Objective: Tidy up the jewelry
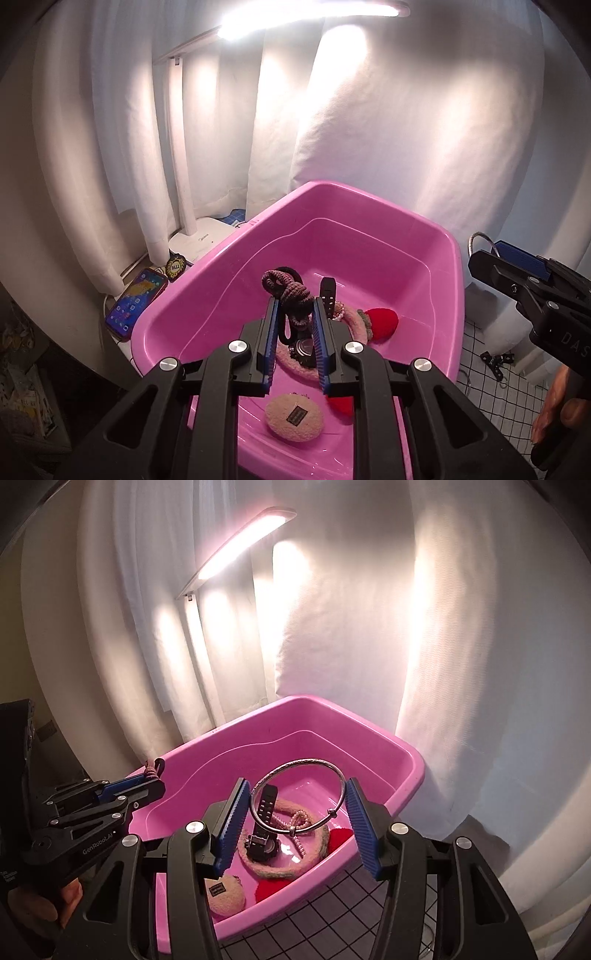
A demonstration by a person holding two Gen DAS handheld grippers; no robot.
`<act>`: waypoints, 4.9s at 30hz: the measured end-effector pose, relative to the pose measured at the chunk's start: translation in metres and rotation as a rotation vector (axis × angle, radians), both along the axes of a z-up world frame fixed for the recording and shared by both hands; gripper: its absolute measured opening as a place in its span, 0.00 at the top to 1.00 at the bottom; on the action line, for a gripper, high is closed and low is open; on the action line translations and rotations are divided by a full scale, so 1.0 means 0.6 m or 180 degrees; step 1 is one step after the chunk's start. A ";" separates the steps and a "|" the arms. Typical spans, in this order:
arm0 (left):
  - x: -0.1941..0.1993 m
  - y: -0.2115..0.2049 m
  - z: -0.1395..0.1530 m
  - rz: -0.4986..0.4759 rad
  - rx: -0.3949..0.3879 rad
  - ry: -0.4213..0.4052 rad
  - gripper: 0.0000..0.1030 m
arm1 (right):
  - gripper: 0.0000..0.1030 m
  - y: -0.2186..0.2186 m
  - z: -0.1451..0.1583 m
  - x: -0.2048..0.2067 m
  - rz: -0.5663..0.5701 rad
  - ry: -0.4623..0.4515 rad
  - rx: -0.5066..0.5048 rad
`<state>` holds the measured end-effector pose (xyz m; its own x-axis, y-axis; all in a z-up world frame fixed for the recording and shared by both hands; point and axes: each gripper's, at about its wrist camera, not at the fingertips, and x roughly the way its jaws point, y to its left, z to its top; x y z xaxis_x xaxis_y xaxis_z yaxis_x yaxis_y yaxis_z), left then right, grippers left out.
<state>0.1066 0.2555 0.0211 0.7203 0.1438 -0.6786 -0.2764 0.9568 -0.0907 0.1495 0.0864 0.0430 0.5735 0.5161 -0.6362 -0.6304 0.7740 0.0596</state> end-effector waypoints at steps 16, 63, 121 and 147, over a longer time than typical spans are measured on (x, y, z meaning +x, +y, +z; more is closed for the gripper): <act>0.059 0.045 -0.087 0.0226 -0.0401 0.0777 0.82 | 0.50 0.120 -0.119 0.109 0.0202 0.0959 -0.0678; 0.053 0.049 -0.077 0.0376 -0.0295 0.0872 0.27 | 0.36 0.142 -0.154 0.159 0.0023 0.1252 -0.0969; 0.004 -0.206 0.027 -0.0871 -0.0211 0.0206 0.07 | 0.29 -0.411 -0.062 -0.084 -0.1862 0.0817 -0.0106; -0.060 -0.440 -0.158 -0.0060 -0.0196 0.0770 0.07 | 0.29 -0.538 -0.196 -0.039 -0.0584 0.0972 -0.0385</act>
